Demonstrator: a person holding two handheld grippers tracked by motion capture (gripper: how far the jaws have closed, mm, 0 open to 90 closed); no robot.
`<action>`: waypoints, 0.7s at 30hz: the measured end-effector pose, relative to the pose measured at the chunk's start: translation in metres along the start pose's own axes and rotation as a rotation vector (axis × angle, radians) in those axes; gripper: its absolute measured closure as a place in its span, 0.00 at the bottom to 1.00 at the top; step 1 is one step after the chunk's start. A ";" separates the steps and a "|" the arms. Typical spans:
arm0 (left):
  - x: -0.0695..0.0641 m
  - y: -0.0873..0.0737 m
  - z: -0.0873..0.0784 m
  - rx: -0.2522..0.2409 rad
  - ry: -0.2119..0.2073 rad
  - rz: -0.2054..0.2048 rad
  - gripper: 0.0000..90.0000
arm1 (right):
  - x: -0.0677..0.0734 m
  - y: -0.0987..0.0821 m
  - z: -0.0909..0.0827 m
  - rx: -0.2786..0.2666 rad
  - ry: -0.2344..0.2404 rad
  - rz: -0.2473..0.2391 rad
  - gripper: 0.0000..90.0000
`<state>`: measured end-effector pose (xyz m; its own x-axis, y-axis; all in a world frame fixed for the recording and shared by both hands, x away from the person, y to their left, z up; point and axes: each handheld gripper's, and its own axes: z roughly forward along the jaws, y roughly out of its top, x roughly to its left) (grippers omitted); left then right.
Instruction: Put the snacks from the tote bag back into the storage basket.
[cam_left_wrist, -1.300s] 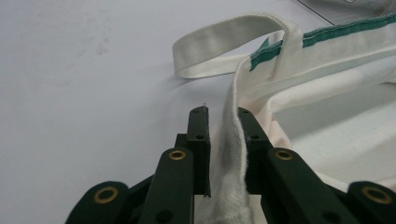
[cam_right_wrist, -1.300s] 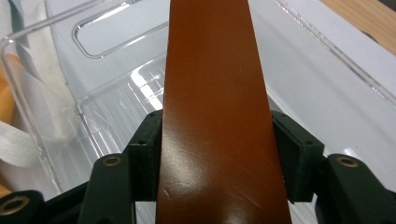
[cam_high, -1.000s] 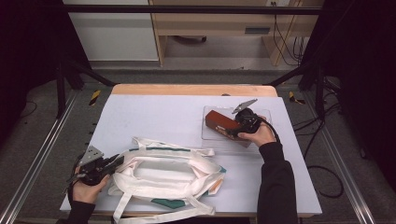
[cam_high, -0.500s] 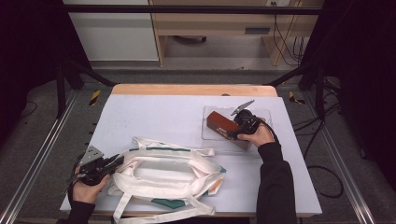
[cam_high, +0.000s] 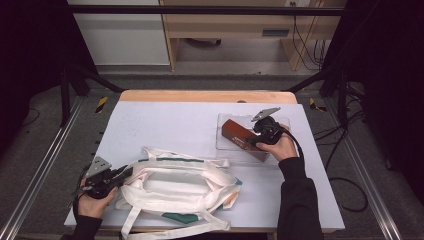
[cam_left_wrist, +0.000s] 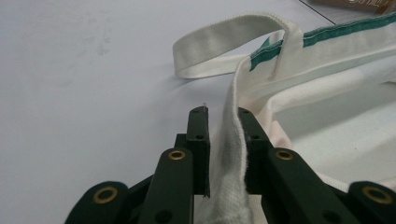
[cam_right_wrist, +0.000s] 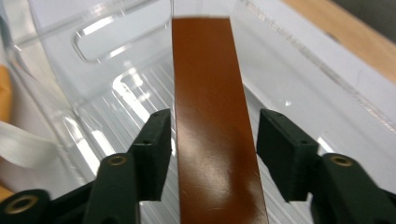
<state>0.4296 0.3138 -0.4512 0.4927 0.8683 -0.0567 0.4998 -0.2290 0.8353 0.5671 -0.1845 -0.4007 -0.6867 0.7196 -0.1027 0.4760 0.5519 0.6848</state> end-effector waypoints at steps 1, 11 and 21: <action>0.000 0.000 0.000 0.000 0.000 0.000 0.87 | 0.002 -0.001 -0.003 -0.021 -0.003 0.000 0.58; -0.001 0.000 0.000 0.007 -0.003 0.000 0.91 | 0.019 -0.019 -0.020 -0.043 -0.029 0.058 0.87; -0.001 0.000 0.000 0.007 -0.004 0.000 0.91 | 0.020 -0.027 -0.014 0.017 -0.005 0.097 1.00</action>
<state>0.4293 0.3127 -0.4510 0.4954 0.8667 -0.0587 0.5049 -0.2323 0.8314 0.5331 -0.1909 -0.4115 -0.6340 0.7723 -0.0398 0.5495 0.4861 0.6795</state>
